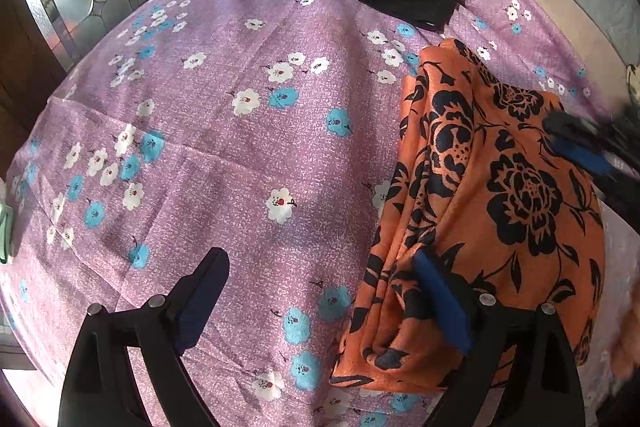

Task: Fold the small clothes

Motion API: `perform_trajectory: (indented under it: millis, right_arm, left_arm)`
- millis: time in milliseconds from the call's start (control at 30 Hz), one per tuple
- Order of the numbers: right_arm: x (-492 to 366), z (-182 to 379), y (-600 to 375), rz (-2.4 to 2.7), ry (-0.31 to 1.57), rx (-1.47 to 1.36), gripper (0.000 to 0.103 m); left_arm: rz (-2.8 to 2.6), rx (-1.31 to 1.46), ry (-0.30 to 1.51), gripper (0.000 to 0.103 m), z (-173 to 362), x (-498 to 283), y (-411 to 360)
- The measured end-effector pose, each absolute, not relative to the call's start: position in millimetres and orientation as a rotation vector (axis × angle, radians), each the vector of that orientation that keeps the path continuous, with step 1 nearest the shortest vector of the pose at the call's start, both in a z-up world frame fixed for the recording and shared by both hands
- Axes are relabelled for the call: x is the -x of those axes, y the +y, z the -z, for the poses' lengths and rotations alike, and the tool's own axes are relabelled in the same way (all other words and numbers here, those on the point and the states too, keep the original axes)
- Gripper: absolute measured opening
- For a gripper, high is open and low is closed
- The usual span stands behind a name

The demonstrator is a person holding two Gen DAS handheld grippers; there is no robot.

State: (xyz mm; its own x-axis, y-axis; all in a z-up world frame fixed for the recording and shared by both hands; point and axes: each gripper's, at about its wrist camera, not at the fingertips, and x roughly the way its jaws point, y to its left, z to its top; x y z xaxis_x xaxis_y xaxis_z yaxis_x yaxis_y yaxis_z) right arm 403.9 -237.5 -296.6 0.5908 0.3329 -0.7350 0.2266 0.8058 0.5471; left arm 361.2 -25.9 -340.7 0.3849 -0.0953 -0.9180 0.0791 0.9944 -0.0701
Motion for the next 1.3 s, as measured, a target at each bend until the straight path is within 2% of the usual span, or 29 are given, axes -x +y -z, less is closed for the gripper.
perform_trajectory:
  millis: [167, 300, 467, 800, 1300]
  right_arm:
    - [-333.7, 285.4, -261.9, -0.047, 0.916, -0.641, 0.024]
    - [-292.0, 319.9, -278.0, -0.084, 0.962, -0.77, 0.023]
    - [-263.8, 342.8, -278.2, -0.137, 0.906, -0.834, 0.023]
    - [-264.7, 362.9, -294.4, -0.212, 0.905, -1.005, 0.023]
    - [-269.2, 362.5, -294.0, -0.222, 0.931, -0.992, 0.023]
  left_arm:
    - [0.074, -0.03, 1.144, 0.094, 338.4, -358.4, -33.3]
    - [0.045, -0.084, 1.109, 0.094, 336.3, -355.4, -41.8]
    - [0.02, -0.131, 1.068, 0.094, 334.5, -351.6, -47.4]
    - [0.002, -0.185, 1.017, 0.094, 331.1, -348.4, -53.3]
    - [0.018, -0.2, 0.975, 0.094, 330.1, -341.7, -53.2]
